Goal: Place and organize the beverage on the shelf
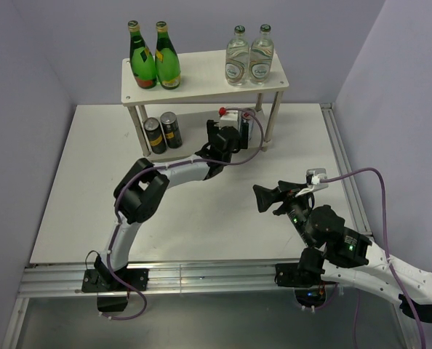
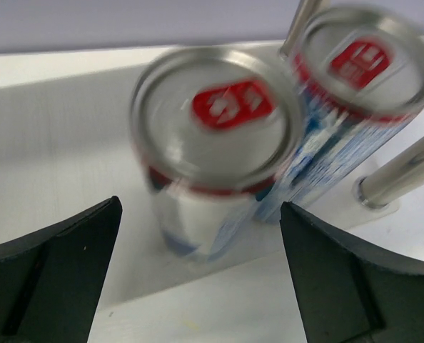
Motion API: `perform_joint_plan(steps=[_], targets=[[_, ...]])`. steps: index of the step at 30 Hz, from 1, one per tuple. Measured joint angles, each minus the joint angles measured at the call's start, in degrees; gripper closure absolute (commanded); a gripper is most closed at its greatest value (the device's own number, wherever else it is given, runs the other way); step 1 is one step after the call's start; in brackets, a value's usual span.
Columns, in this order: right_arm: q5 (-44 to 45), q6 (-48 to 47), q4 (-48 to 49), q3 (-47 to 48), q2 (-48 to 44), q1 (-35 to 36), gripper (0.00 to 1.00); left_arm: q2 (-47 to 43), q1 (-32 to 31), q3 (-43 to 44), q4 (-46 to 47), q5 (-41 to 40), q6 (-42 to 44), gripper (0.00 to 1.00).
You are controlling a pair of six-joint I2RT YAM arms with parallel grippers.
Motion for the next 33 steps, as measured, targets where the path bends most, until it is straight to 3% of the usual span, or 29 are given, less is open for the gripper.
perform_joint_plan(steps=[8,13,20,25,28,33], targets=[[0.0,0.4,-0.1,0.0,-0.1,0.0,0.00,-6.3,-1.0,-10.2,1.3,-2.8,0.0,0.01],[0.2,0.7,-0.2,0.0,-0.1,0.0,0.00,-16.4,-4.6,-18.6,0.5,-4.5,-0.8,0.01],[-0.6,2.9,-4.4,2.4,0.7,0.0,0.01,-35.0,-16.4,-25.0,-15.8,-6.3,-5.5,0.01],[-4.5,3.2,-12.7,19.5,6.4,0.0,0.02,-44.8,-24.9,-21.1,-37.6,-8.9,-9.5,0.01],[-7.1,2.0,-17.0,33.1,9.3,0.0,0.01,-50.2,-26.8,-11.1,-54.9,-12.6,-13.4,0.01],[-7.8,0.7,-21.9,46.5,10.1,0.0,0.01,-64.6,-26.8,-7.8,-59.8,-18.7,-13.7,0.01]])
